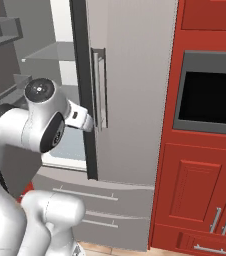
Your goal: Retrieve the sausage and cheese from the fridge and place them on the cutting board on the counter.
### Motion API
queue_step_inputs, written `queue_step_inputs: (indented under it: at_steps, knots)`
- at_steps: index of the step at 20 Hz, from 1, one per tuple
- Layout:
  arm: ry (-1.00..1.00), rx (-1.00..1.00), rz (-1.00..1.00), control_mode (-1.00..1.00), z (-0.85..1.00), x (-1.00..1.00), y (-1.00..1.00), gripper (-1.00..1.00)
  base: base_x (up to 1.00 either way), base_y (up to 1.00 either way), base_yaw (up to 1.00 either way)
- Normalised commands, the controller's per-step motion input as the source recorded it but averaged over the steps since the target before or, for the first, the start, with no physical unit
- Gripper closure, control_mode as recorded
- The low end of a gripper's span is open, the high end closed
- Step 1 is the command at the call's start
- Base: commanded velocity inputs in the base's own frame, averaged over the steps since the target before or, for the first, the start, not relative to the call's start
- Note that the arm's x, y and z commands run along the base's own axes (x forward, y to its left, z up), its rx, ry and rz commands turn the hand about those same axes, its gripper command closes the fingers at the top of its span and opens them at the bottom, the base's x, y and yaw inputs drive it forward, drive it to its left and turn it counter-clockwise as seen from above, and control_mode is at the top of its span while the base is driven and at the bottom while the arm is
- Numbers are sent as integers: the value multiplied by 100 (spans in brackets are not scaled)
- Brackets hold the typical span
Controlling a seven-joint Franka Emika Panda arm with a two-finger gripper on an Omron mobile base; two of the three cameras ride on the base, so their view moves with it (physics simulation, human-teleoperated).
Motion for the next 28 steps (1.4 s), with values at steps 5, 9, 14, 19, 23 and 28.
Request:
queue_step_inputs:
  at_steps: [5,9,14,19,23,28]
  knots:
    - [0,-4,0,-100,18,56,-17,-100,0,0,0]
    - [3,-10,0,-100,17,60,-11,-100,0,0,0]
    - [-12,-7,0,-100,8,59,-12,-100,0,0,0]
    - [-16,-2,0,-100,-1,60,-6,-100,0,0,0]
    - [-3,0,0,-100,-11,57,7,-100,0,0,0]
    - [3,-3,-1,-100,-4,56,-4,-100,0,0,0]
